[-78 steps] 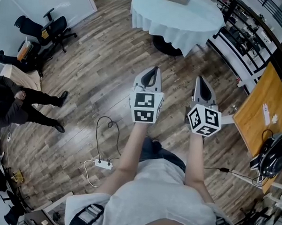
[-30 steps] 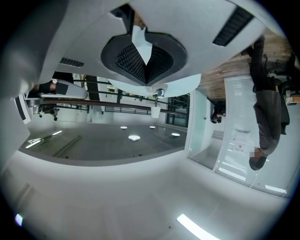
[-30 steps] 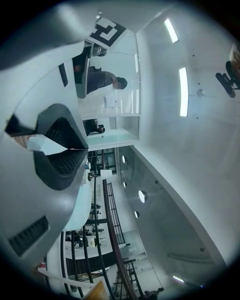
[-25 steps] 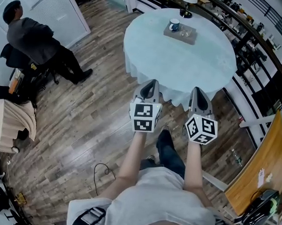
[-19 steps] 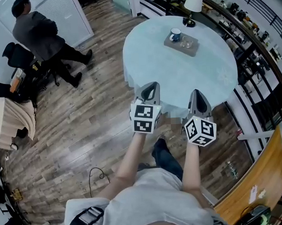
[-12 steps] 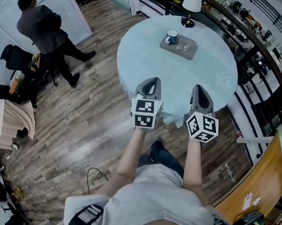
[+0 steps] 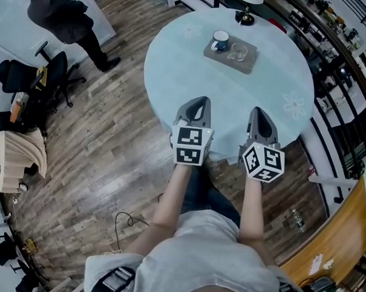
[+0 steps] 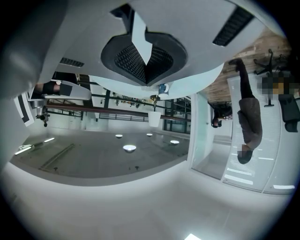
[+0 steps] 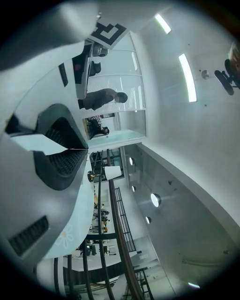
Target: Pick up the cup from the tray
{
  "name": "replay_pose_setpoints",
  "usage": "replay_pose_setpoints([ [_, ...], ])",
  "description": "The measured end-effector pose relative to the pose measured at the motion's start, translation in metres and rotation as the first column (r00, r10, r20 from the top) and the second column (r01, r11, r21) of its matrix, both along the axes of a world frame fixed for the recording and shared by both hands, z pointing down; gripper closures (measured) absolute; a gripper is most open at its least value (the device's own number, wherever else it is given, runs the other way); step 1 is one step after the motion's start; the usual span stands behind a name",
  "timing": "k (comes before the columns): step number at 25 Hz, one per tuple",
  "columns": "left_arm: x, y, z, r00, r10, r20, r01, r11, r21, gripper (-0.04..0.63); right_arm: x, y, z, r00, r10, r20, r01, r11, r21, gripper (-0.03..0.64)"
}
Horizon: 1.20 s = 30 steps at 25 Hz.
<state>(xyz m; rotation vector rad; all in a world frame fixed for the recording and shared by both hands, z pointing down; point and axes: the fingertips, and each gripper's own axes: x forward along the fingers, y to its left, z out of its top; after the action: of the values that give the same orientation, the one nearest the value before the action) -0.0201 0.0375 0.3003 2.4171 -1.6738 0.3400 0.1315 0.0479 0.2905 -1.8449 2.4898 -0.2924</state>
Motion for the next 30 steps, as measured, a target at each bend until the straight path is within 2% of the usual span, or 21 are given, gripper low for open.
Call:
replay_pose_setpoints([
  [8,0.006,-0.066,0.019,0.999,0.031,-0.015,-0.031,0.999,-0.040,0.591,-0.001,-0.059,0.018,1.000,0.019,-0.006,-0.019,0.999,-0.040,0.609],
  [18,0.004,-0.165,0.048,0.996,0.077,-0.034,-0.080,0.994,-0.081,0.591,-0.006,-0.159,0.044,0.999,0.041,-0.026,-0.043,0.996,-0.083,0.609],
  [24,0.012,-0.219,0.059,0.990,0.140,-0.034,-0.142,0.985,-0.098,0.591,-0.009,-0.217,0.054,0.998,0.047,-0.050,-0.052,0.993,-0.109,0.609],
  [30,0.022,-0.243,0.087,0.977,0.203,-0.065,-0.212,0.963,-0.168,0.591,-0.007,-0.239,0.071,0.994,0.073,-0.079,-0.085,0.984,-0.159,0.609],
])
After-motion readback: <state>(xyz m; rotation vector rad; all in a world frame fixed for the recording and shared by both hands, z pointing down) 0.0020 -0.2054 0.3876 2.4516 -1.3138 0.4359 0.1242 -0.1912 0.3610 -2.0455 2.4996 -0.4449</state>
